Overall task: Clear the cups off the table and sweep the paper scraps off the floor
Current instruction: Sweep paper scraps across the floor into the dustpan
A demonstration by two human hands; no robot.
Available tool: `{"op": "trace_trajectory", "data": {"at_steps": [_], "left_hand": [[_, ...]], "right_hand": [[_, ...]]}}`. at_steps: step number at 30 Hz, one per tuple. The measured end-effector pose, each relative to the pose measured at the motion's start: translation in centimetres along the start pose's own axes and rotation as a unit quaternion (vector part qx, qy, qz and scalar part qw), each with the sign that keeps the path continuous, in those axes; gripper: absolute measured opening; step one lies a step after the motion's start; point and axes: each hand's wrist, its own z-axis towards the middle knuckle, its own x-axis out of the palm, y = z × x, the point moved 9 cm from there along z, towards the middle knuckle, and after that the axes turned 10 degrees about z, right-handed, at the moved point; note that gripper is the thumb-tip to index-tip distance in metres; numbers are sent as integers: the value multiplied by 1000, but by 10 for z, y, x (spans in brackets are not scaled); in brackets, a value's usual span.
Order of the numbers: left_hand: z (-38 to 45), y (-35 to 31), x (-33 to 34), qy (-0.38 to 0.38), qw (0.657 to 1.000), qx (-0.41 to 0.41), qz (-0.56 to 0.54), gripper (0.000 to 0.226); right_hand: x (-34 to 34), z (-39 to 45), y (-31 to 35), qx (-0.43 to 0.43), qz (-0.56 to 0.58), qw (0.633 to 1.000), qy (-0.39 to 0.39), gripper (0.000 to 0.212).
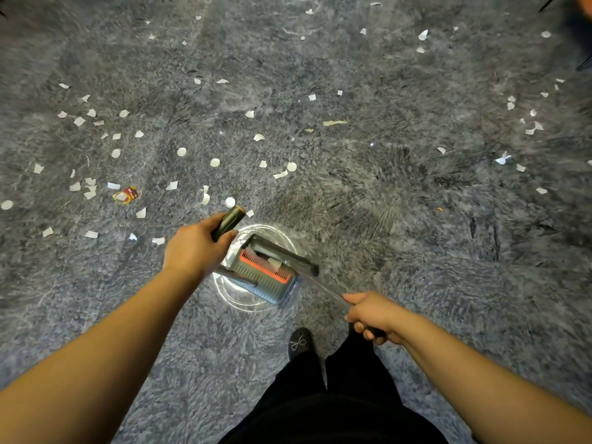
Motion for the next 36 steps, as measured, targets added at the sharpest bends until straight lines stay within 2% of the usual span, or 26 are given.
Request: {"op": "trace_trajectory", "data": {"at_steps": [10,18,24,26,29,36], "left_hand": [[-5,37,-14,-5,998,-36,-51,49],[1,48,-22,2,998,-49,-46,47],[-4,39,-11,2,999,-51,-5,46],[-2,36,-13,0,999,-48,6,45],[0,35,-15,-4,999,-49,19,47],[-2,48,-15,-10,999,-46,0,47]], "right_hand": [[-23,-20,7,-29,18,999,-37,63],[-39,-11,42,-38,-81,993,-75,65],[-22,-8,34,-1,-196,980,-34,55],[-11,-8,26,9,-211,977,-13,59],[-3,-11,21,11,-208,978,7,65],[-8,-17,28,-8,-144,989,-14,65]]}}
